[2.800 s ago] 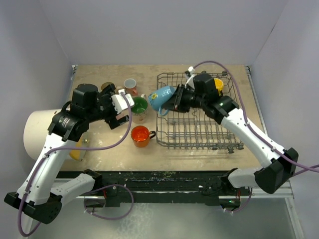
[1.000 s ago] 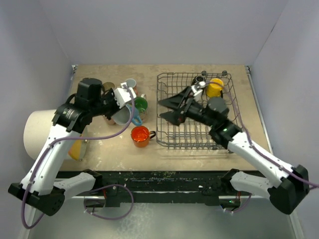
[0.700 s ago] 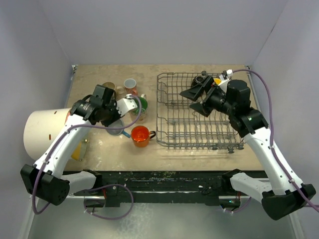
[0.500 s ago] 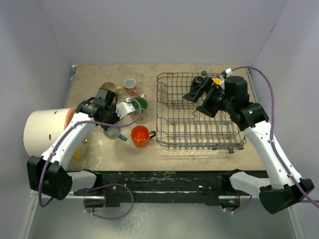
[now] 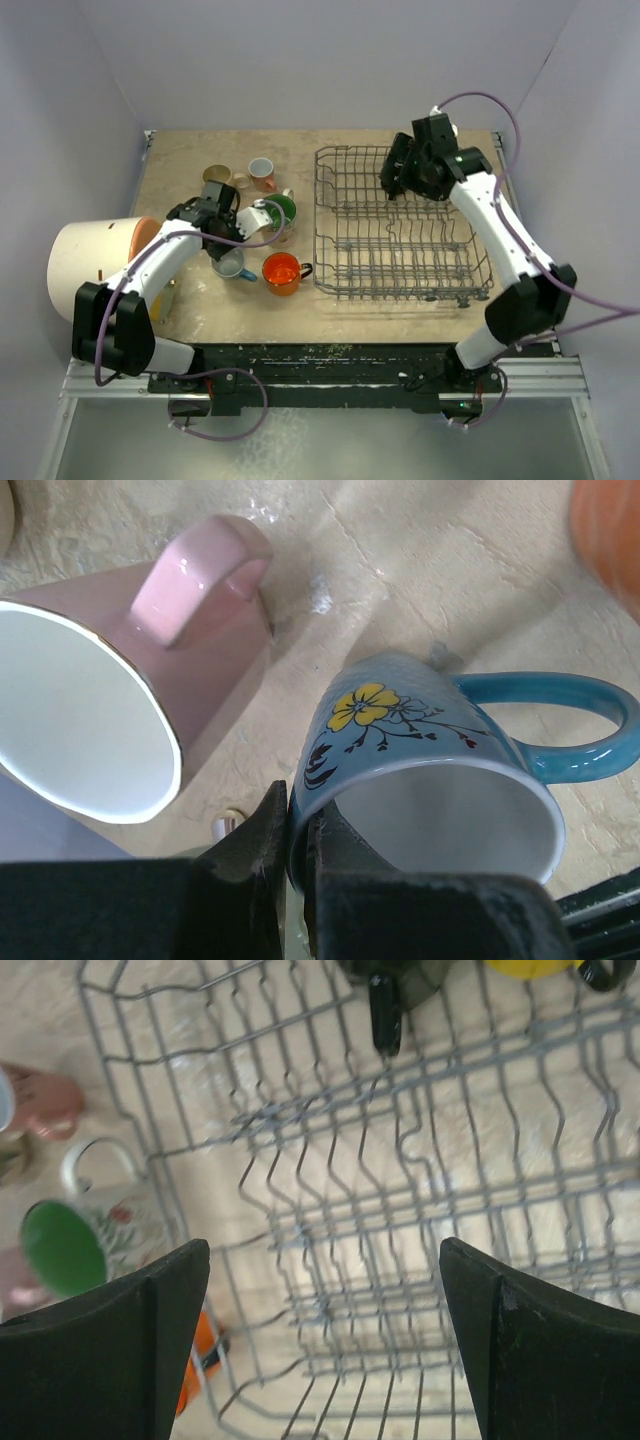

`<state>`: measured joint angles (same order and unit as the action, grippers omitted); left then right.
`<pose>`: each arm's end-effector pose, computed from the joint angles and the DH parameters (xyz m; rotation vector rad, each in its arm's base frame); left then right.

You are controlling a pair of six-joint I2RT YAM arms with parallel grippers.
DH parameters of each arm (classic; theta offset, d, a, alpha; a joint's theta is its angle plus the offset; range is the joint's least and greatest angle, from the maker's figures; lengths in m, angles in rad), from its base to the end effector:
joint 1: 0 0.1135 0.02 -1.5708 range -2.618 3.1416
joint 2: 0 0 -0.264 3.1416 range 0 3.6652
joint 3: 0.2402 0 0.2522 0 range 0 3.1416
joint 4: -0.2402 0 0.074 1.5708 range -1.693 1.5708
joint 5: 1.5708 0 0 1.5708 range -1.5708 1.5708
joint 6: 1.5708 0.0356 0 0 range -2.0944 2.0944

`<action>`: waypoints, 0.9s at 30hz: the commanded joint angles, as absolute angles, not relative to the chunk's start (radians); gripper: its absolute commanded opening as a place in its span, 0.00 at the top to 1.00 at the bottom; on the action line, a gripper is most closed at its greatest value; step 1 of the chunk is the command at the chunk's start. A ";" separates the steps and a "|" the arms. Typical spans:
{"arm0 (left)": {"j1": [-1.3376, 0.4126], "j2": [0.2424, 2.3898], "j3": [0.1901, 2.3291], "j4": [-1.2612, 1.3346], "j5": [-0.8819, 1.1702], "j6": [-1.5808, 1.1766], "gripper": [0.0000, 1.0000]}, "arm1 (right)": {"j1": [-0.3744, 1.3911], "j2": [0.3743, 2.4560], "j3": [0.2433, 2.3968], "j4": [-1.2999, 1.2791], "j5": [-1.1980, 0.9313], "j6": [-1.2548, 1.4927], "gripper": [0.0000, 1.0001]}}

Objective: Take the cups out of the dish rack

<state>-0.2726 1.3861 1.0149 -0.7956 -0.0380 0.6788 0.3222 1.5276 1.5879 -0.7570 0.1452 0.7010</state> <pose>0.2552 -0.0699 0.2393 1.2493 2.4485 0.1647 0.3178 0.1006 0.3818 0.5066 2.2301 0.3778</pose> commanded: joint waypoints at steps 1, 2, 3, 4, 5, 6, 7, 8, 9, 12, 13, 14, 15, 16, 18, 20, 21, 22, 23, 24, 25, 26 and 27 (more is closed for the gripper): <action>-0.246 1.394 1.030 -0.703 -0.015 0.702 0.96 | 0.311 1.681 1.726 -0.744 0.305 0.583 0.03; -0.239 1.395 1.033 -0.702 0.001 0.700 0.93 | 0.309 1.724 1.750 -0.743 0.316 0.572 0.04; -0.230 1.393 1.039 -0.701 0.018 0.700 0.88 | 0.307 1.770 1.782 -0.740 0.329 0.561 0.05; -0.224 1.390 1.043 -0.702 0.033 0.698 0.82 | 0.307 1.813 1.796 -0.738 0.341 0.551 0.06; -0.219 1.387 1.050 -0.701 0.046 0.698 0.76 | 0.305 1.852 1.822 -0.730 0.349 0.542 0.07; -0.215 1.381 1.054 -0.702 0.058 0.698 0.71 | 0.304 1.887 1.838 -0.716 0.354 0.529 0.07; -0.212 1.375 1.061 -0.703 0.069 0.698 0.66 | 0.303 1.920 1.851 -0.700 0.357 0.519 0.08; -0.211 1.370 1.069 -0.710 0.079 0.697 0.62 | 0.300 1.955 1.869 -0.689 0.360 0.513 0.09; -0.210 1.365 1.081 -0.720 0.093 0.698 0.60 | 0.297 1.990 1.889 -0.682 0.361 0.509 0.10; -0.210 1.354 1.134 -0.786 0.129 0.694 0.56 | 0.291 2.079 1.943 -0.663 0.359 0.490 0.14; -0.210 1.349 1.156 -0.812 0.141 0.691 0.54 | 0.290 2.105 1.958 -0.652 0.364 0.484 0.16; -0.209 1.341 1.180 -0.839 0.155 0.689 0.52 | 0.289 2.127 1.971 -0.644 0.367 0.477 0.17; -0.209 1.328 1.199 -0.864 0.168 0.688 0.50 | 0.288 2.151 1.985 -0.636 0.370 0.471 0.18; -0.209 1.313 1.214 -0.886 0.180 0.688 0.45 | 0.287 2.180 1.998 -0.631 0.372 0.463 0.20; -0.209 1.277 1.235 -0.925 0.207 0.690 0.35 | 0.285 2.215 2.017 -0.620 0.376 0.455 0.23; -0.209 1.244 1.254 -0.953 0.217 0.687 0.26 | 0.282 2.242 2.024 -0.602 0.373 0.448 0.26; -0.208 1.231 1.264 -0.967 0.223 0.685 0.23 | 0.282 2.254 2.025 -0.594 0.373 0.446 0.28; -0.209 1.221 1.277 -0.986 0.228 0.683 0.10 | 0.282 2.265 2.026 -0.587 0.373 0.444 0.30; -0.209 1.208 1.290 -1.003 0.234 0.682 0.08 | 0.282 2.274 2.027 -0.580 0.373 0.443 0.32; -0.209 1.201 1.304 -1.018 0.239 0.680 0.07 | 0.282 2.283 2.029 -0.576 0.374 0.443 0.34; -0.208 1.195 1.318 -1.032 0.243 0.677 0.07 | 0.281 2.289 2.029 -0.573 0.375 0.443 0.36; -0.208 1.189 1.333 -1.043 0.247 0.674 0.06 | 0.282 2.293 2.029 -0.572 0.376 0.445 0.38; -0.207 1.184 1.346 -1.052 0.249 0.669 0.06 | 0.282 2.295 2.027 -0.567 0.377 0.445 0.40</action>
